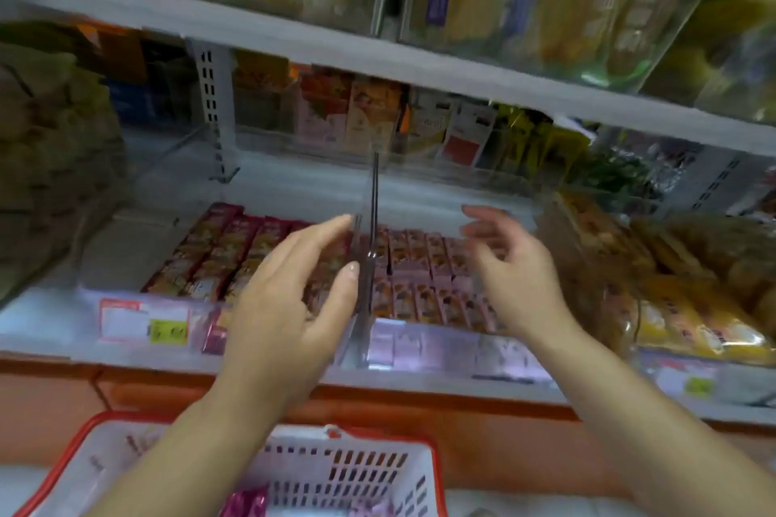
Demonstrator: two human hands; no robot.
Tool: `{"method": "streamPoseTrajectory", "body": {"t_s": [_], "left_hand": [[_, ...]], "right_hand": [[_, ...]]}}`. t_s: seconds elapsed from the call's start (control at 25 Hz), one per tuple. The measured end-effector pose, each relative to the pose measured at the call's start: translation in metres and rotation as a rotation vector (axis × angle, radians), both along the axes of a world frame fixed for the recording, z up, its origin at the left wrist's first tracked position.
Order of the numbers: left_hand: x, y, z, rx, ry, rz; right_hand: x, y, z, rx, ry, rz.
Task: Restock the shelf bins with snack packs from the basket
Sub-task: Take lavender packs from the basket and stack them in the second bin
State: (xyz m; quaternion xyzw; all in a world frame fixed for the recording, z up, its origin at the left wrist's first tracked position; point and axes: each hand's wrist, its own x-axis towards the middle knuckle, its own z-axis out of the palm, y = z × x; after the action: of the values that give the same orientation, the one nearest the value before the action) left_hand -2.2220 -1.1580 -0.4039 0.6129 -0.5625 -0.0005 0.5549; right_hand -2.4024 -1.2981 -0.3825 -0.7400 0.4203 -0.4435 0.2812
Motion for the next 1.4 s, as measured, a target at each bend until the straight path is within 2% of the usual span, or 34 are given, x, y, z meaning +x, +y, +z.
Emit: {"method": "streamPoseTrajectory", "body": {"t_s": [0.08, 0.12, 0.16, 0.24, 0.32, 0.36, 0.44, 0.56, 0.68, 0.84, 1.0, 1.12, 1.4], "left_hand": [[-0.008, 0.043, -0.037, -0.049, 0.079, 0.05], [-0.012, 0.063, -0.064, 0.003, 0.143, 0.081], [-0.015, 0.085, -0.095, 0.104, 0.205, 0.117], [-0.021, 0.118, -0.161, 0.381, 0.299, 0.178], [-0.024, 0.143, -0.213, 0.725, 0.489, 0.182], [-0.024, 0.153, -0.233, 0.847, 0.603, 0.18], [-0.021, 0.168, -0.256, 0.946, 0.723, 0.185], [-0.013, 0.177, -0.261, 1.045, 0.674, 0.174], [-0.011, 0.178, -0.258, 1.083, 0.649, 0.159], [-0.011, 0.174, -0.252, 1.089, 0.705, 0.149], [-0.006, 0.157, -0.238, 0.939, 1.041, 0.05], [-0.008, 0.146, -0.222, 0.873, 1.147, -0.002], [-0.025, 0.132, -0.191, 0.8, 1.095, -0.035]], "right_hand": [[-0.001, 0.075, -0.016, -0.206, -0.11, 0.177], [-0.001, 0.104, -0.038, -0.235, -0.073, 0.266], [0.002, 0.129, -0.069, -0.176, 0.03, 0.339], [0.011, 0.159, -0.142, 0.101, 0.382, 0.458], [0.017, 0.169, -0.219, 0.515, 0.641, 0.482], [0.02, 0.171, -0.248, 0.662, 0.671, 0.447], [0.027, 0.177, -0.285, 0.804, 0.648, 0.35], [0.039, 0.198, -0.312, 0.865, 0.713, 0.336], [0.041, 0.222, -0.317, 0.866, 0.694, 0.308], [0.036, 0.226, -0.298, 0.854, 0.536, 0.29], [0.022, 0.229, -0.259, 0.916, 0.372, 0.325], [0.006, 0.239, -0.238, 0.905, 0.282, 0.334], [-0.013, 0.241, -0.223, 0.862, 0.24, 0.325]]}}
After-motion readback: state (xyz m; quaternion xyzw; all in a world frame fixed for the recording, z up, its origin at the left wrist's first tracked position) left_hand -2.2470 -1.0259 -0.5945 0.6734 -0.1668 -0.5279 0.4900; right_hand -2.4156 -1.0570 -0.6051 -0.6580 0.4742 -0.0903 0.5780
